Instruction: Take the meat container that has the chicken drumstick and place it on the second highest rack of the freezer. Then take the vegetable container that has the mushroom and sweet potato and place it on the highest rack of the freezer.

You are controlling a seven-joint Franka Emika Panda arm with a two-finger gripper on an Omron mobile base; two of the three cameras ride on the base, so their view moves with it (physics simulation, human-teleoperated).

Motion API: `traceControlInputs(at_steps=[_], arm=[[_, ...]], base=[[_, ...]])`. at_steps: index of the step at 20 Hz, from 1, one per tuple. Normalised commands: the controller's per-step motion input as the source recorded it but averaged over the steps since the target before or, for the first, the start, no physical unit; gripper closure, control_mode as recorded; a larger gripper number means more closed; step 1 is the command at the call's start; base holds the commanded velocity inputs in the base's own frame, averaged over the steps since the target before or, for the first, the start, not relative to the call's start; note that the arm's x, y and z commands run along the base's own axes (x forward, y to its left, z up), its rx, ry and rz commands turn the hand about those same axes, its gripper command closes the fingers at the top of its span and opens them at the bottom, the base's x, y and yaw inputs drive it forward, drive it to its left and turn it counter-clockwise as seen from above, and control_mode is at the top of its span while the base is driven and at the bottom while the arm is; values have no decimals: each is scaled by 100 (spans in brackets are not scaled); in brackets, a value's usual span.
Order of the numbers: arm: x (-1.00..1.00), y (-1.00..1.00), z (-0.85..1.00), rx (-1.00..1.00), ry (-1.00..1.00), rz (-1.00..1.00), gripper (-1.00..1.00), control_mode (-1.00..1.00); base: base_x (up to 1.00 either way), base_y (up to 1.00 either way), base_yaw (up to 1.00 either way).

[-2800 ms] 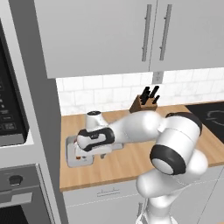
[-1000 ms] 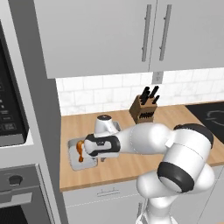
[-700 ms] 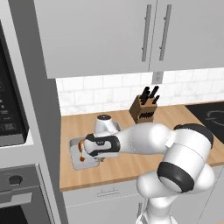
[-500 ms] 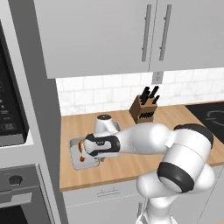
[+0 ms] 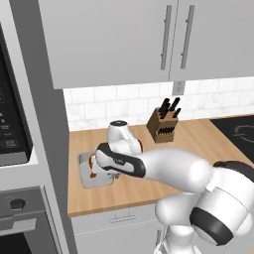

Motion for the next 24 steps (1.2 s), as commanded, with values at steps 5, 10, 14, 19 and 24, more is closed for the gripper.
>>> traceControlInputs(at_steps=[5,10,14,19,24], arm=[[-42,-18,69,-2,-4,2,100,-100],[-73,-55,79,-18,-1,10,100,-100],[-66,-100,63,-12,-9,9,100,-100],[-35,-100,52,0,-12,2,100,-100],[-9,-96,56,6,-8,0,100,-100]], base=[[0,0,0],[0,0,0],[0,0,0],[0,0,0],[0,0,0]])
